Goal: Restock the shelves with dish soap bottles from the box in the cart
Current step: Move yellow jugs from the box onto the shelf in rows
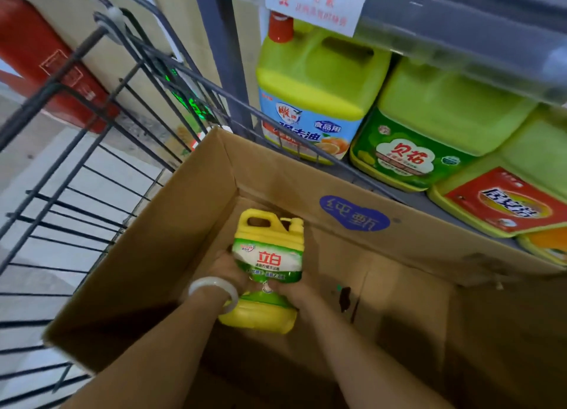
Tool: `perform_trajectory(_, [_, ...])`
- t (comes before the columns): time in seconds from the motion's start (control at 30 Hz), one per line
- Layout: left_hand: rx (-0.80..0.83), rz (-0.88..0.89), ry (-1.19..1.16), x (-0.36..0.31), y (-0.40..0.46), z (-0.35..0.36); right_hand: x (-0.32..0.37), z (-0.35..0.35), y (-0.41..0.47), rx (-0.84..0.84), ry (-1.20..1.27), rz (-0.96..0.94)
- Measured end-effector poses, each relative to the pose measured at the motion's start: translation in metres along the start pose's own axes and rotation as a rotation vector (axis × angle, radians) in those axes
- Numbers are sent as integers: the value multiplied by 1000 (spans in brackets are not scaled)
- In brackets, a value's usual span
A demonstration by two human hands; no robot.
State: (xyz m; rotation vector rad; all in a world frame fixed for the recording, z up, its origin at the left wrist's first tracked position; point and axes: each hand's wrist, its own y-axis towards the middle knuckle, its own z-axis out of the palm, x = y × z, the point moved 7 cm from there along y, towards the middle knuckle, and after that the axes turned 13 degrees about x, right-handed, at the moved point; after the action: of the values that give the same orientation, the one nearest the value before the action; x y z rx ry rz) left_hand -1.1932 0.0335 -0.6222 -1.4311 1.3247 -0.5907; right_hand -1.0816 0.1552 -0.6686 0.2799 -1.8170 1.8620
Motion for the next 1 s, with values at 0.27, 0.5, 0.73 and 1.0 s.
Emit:
perform_trajectory(0.27, [-94,96,-47,-17,-70,10,2,-31,-77,-156,-1,-108])
perform_trajectory(0.5, [-198,413,-61,-90,-166,32,30,-92,-204,-255,33,-412])
perform_trajectory(0.73, [-306,801,-154,-212,-313,99,54,-203,-358,-516,-39,-748])
perform_trajectory(1.0, [-370,1255,-105,-345,-430,165,77,-320,-504,-773,-27,-1036])
